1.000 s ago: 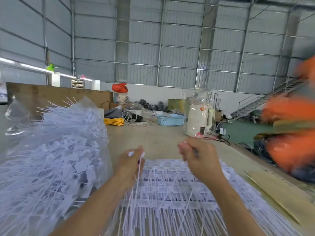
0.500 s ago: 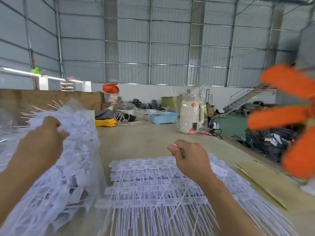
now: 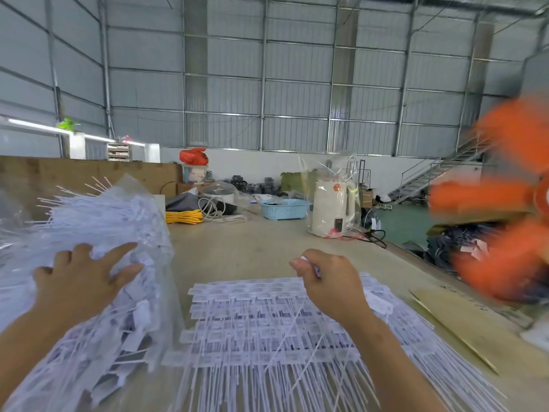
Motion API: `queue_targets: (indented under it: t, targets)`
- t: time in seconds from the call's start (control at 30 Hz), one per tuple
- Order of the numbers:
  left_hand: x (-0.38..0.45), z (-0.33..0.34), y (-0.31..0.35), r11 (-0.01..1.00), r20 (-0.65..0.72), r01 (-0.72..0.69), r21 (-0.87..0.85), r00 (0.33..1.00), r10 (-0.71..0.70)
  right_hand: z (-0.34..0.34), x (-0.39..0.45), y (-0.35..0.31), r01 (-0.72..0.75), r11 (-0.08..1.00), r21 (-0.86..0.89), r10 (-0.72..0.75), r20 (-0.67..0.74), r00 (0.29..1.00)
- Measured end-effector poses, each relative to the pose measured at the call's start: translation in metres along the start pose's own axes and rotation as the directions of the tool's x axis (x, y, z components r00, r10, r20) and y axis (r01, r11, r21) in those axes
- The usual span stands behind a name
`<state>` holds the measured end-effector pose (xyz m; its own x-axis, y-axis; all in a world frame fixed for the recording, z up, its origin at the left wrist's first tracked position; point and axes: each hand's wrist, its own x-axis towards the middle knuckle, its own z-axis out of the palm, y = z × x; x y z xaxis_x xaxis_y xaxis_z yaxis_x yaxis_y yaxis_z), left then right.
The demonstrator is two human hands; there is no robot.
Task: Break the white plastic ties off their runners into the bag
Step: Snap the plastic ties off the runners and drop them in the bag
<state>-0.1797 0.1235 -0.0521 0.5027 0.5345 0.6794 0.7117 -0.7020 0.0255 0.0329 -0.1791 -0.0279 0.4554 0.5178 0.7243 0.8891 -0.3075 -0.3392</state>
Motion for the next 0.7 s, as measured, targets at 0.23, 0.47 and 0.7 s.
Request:
queue_targets:
  t: [0.23, 0.47, 0.7]
  targets:
    - [-0.011, -0.074, 0.112, 0.81, -0.376, -0.276, -0.517, 0.924, 0.075, 0.0, 0.002, -0.004, -0.031, 0.961, 0.275, 0.032, -0.001, 0.999]
    - [-0.027, -0.053, 0.23, 0.132, 0.429, 0.41, -0.902, 0.83, 0.355, 0.001, 0.0, 0.0, -0.018, 0.91, 0.413, -0.026, 0.099, 0.995]
    - [-0.038, -0.019, 0.226, 0.006, 0.393, 0.396, -0.918, 0.911, 0.125, 0.01, -0.001, 0.016, -0.155, 0.965, 0.21, 0.077, 0.338, 0.938]
